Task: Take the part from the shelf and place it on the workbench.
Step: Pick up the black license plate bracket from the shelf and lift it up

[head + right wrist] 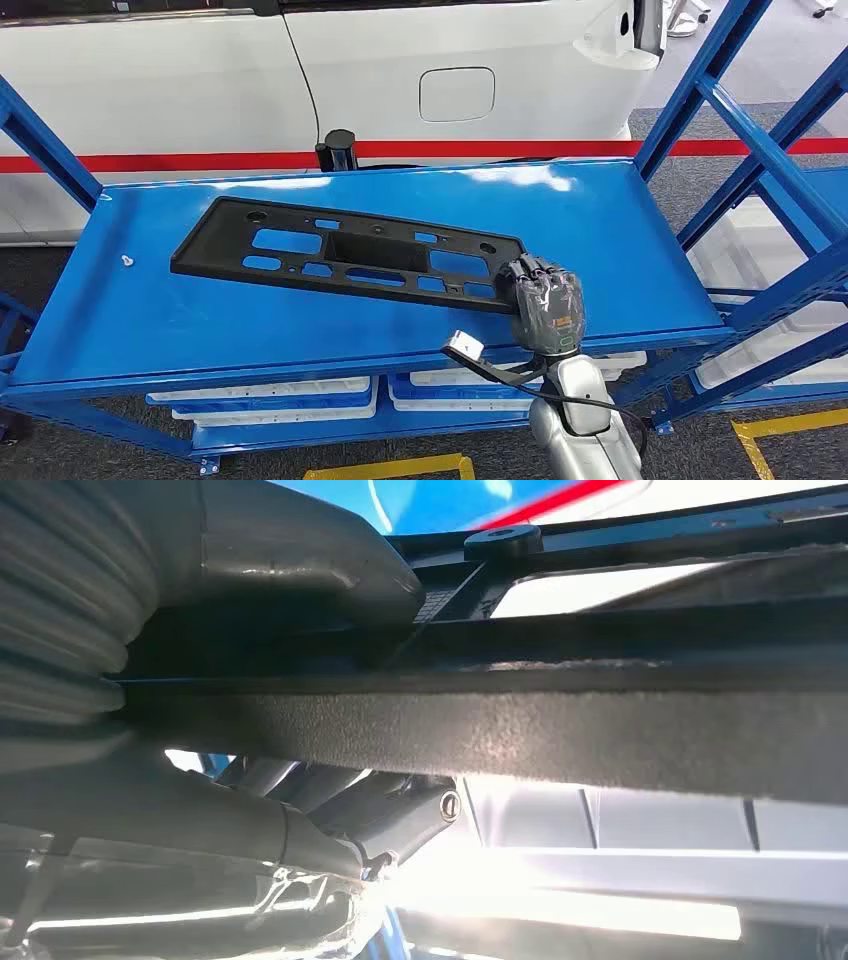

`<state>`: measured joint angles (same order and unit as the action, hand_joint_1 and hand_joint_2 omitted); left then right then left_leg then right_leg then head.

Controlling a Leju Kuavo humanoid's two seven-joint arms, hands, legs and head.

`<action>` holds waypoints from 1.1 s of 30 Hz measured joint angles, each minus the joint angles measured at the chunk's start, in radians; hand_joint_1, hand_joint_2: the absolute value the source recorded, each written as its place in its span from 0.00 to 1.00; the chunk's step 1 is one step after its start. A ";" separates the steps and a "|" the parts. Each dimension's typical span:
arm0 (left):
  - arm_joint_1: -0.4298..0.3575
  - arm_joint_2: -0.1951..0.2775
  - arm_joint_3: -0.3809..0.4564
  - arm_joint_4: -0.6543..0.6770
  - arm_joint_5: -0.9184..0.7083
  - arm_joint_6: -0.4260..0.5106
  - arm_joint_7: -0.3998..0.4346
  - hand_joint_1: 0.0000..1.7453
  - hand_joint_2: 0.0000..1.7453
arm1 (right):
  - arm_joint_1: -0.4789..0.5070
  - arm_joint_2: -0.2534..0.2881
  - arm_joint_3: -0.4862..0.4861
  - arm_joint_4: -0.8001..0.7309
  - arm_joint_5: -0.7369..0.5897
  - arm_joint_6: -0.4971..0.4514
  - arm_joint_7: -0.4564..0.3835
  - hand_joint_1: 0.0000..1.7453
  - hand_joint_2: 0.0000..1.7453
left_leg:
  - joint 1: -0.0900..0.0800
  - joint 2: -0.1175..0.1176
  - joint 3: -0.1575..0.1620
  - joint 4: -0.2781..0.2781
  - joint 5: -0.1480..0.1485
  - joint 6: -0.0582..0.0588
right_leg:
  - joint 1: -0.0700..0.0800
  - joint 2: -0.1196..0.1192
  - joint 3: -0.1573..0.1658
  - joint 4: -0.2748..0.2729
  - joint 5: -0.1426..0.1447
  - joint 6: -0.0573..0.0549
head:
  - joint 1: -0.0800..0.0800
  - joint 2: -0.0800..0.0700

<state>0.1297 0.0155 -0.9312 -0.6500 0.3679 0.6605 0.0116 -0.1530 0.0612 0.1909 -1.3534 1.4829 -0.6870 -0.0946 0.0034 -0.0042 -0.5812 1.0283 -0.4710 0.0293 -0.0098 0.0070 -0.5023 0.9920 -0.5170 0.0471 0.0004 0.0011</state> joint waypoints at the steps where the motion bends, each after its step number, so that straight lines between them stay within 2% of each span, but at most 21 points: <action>1: -0.001 0.000 0.000 0.002 0.002 -0.002 0.000 0.00 1.00 | 0.002 0.003 -0.002 -0.010 -0.020 0.000 -0.017 1.00 1.00 | 0.000 0.000 0.000 0.000 0.000 0.000 | 0.000 0.000 0.000 0.000 0.000 0.000 | 0.000 0.000; 2: -0.002 -0.001 -0.001 0.004 0.005 -0.005 -0.001 0.00 1.00 | 0.006 0.011 -0.009 -0.022 -0.053 0.000 -0.044 1.00 1.00 | 0.000 0.000 0.000 0.000 0.000 0.000 | 0.000 0.000 0.000 0.000 0.000 0.000 | 0.000 0.000; 3: -0.004 -0.003 -0.004 0.011 0.012 -0.010 -0.005 0.00 1.00 | 0.016 0.029 -0.026 -0.048 -0.123 0.000 -0.113 1.00 1.00 | 0.000 0.000 0.000 0.000 0.000 0.000 | 0.000 0.000 0.000 0.000 0.000 0.000 | 0.000 0.000; 6: -0.018 -0.016 -0.013 0.052 0.034 -0.033 -0.031 0.00 1.00 | 0.056 0.116 -0.094 -0.149 -0.377 0.000 -0.451 1.00 1.00 | 0.000 0.000 -0.001 -0.001 0.000 0.000 | 0.000 0.000 0.002 0.000 0.000 0.000 | 0.000 0.000; 7: -0.024 -0.022 -0.014 0.070 0.040 -0.043 -0.044 0.00 1.00 | 0.069 0.140 -0.106 -0.183 -0.418 0.000 -0.529 1.00 1.00 | 0.000 0.000 0.000 -0.001 0.000 0.000 | 0.000 0.000 0.002 0.000 0.000 0.000 | 0.000 0.000; 8: -0.030 -0.028 -0.015 0.090 0.047 -0.054 -0.057 0.00 1.00 | 0.080 0.159 -0.114 -0.216 -0.434 0.000 -0.570 1.00 1.00 | 0.000 0.000 0.000 -0.001 0.000 0.000 | 0.000 0.000 0.002 0.000 0.000 0.000 | 0.000 0.000; 12: -0.060 -0.055 -0.016 0.175 0.072 -0.086 -0.105 0.00 1.00 | 0.108 0.211 -0.133 -0.312 -0.439 0.000 -0.580 1.00 1.00 | 0.000 -0.001 0.001 -0.002 -0.001 -0.001 | 0.000 0.000 -0.003 0.000 -0.003 0.000 | -0.001 0.000; 16: -0.089 -0.078 -0.016 0.245 0.095 -0.111 -0.131 0.00 1.00 | 0.121 0.236 -0.139 -0.353 -0.513 0.000 -0.580 1.00 1.00 | -0.001 -0.002 0.003 -0.002 -0.001 -0.002 | 0.000 -0.001 -0.001 0.000 -0.003 0.000 | -0.001 0.000; 22: -0.117 -0.101 -0.016 0.314 0.123 -0.144 -0.159 0.00 1.00 | 0.128 0.233 -0.126 -0.368 -0.694 0.000 -0.579 1.00 1.00 | -0.001 -0.002 0.004 -0.002 -0.001 -0.002 | 0.000 -0.001 0.003 0.000 -0.003 0.001 | 0.002 0.000; 33: -0.142 -0.121 -0.021 0.366 0.143 -0.157 -0.169 0.00 1.00 | 0.129 0.227 -0.126 -0.378 -0.792 0.000 -0.580 1.00 1.00 | 0.000 -0.002 0.005 -0.003 -0.001 -0.002 | 0.000 -0.001 0.007 0.000 -0.003 0.001 | 0.002 0.000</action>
<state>-0.0119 -0.1052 -0.9526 -0.2837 0.5106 0.5035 -0.1576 -0.0239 0.2881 0.0650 -1.7315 0.6904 -0.6866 -0.6742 0.0031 -0.0060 -0.5767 1.0254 -0.4722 0.0275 -0.0099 0.0061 -0.4954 0.9919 -0.5199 0.0478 0.0022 0.0011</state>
